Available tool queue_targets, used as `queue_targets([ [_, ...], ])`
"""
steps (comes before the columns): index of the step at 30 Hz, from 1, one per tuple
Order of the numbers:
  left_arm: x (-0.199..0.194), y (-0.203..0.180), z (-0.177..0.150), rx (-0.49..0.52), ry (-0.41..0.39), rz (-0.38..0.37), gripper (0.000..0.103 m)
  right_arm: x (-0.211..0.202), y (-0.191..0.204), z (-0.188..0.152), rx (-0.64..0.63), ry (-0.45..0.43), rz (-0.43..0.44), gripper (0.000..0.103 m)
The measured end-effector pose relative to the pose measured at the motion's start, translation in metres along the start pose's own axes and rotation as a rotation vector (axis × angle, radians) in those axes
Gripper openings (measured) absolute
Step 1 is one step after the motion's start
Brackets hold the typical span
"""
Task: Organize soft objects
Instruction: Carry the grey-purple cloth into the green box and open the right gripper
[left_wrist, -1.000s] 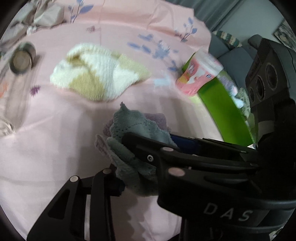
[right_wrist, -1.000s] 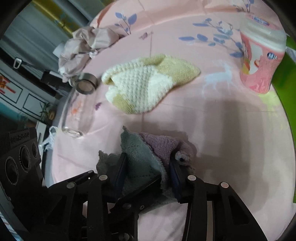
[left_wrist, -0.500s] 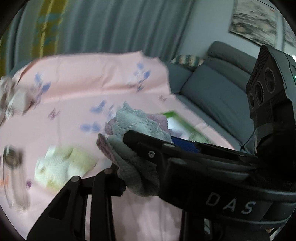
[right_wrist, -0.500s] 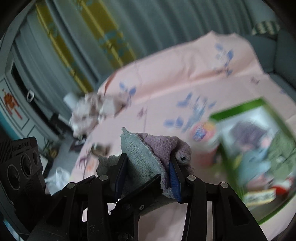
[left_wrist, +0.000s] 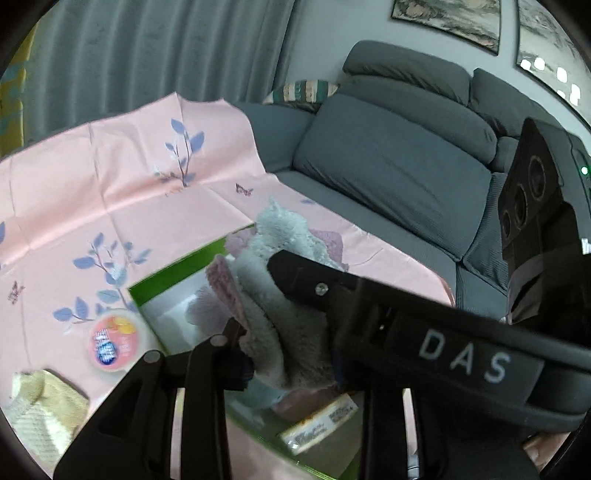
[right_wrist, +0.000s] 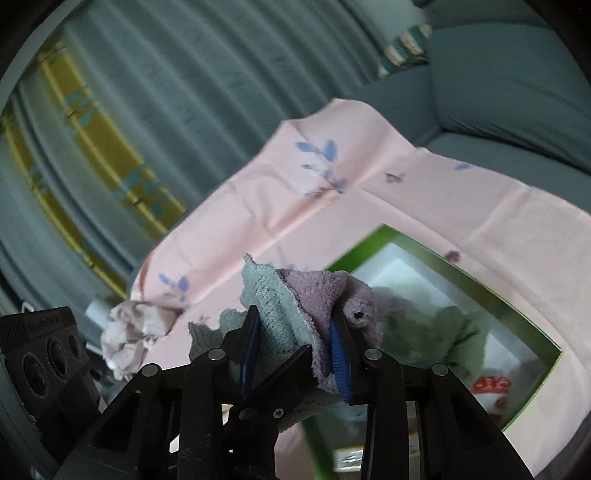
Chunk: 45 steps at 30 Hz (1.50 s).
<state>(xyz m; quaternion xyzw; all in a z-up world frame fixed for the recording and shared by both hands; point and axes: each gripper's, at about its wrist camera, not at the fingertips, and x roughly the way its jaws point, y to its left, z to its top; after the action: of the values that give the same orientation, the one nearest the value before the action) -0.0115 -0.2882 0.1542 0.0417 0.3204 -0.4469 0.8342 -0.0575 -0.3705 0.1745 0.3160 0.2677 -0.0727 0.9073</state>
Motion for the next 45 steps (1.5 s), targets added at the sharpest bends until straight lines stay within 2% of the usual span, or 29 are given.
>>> queue_targets([
  [4, 0.026, -0.003, -0.004, -0.025, 0.055, -0.018, 0.030, 0.012, -0.026, 0.001, 0.078, 0.027, -0.050, 0.032],
  [12, 0.062, -0.010, -0.015, -0.049, 0.161, 0.002, 0.030, 0.026, -0.062, -0.007, 0.162, 0.096, -0.136, 0.032],
  [23, 0.076, -0.011, -0.019, -0.028, 0.199, 0.041, 0.036, 0.034, -0.086, -0.009, 0.259, 0.141, -0.134, 0.032],
  [25, 0.077, -0.009, -0.021, -0.041, 0.203, 0.043, 0.038, 0.035, -0.085, -0.009, 0.251, 0.144, -0.143, 0.032],
  [27, 0.079, -0.004, -0.022, -0.071, 0.226, 0.037, 0.043, 0.036, -0.084, -0.009, 0.245, 0.146, -0.159, 0.032],
  [30, 0.072, 0.004, -0.024, -0.138, 0.220, -0.005, 0.043, 0.035, -0.082, -0.008, 0.237, 0.151, -0.174, 0.032],
  [32, 0.063, -0.001, -0.024, -0.119, 0.213, 0.003, 0.043, 0.030, -0.078, -0.008, 0.220, 0.154, -0.171, 0.032],
  [35, 0.046, -0.009, -0.021, -0.071, 0.191, 0.042, 0.043, 0.022, -0.072, -0.007, 0.206, 0.157, -0.157, 0.041],
  [37, 0.028, -0.011, -0.019, -0.066, 0.157, 0.045, 0.047, 0.018, -0.065, -0.007, 0.181, 0.149, -0.151, 0.055],
  [38, 0.021, -0.010, -0.020, -0.068, 0.144, 0.046, 0.058, 0.015, -0.060, -0.006, 0.162, 0.135, -0.154, 0.060],
  [39, 0.014, -0.009, -0.020, -0.067, 0.133, 0.049, 0.070, 0.012, -0.056, -0.006, 0.152, 0.122, -0.163, 0.069],
  [40, 0.006, -0.008, -0.021, -0.062, 0.116, 0.058, 0.073, 0.009, -0.053, -0.006, 0.145, 0.109, -0.174, 0.077],
  [42, -0.016, -0.004, -0.022, -0.064, 0.076, 0.091, 0.074, 0.000, -0.045, -0.006, 0.129, 0.067, -0.181, 0.083],
  [43, -0.025, -0.001, -0.024, -0.073, 0.063, 0.093, 0.076, -0.003, -0.042, -0.006, 0.119, 0.056, -0.179, 0.084],
  [45, -0.051, 0.008, -0.027, -0.105, 0.027, 0.085, 0.086, -0.008, -0.034, -0.006, 0.102, 0.059, -0.185, 0.085],
])
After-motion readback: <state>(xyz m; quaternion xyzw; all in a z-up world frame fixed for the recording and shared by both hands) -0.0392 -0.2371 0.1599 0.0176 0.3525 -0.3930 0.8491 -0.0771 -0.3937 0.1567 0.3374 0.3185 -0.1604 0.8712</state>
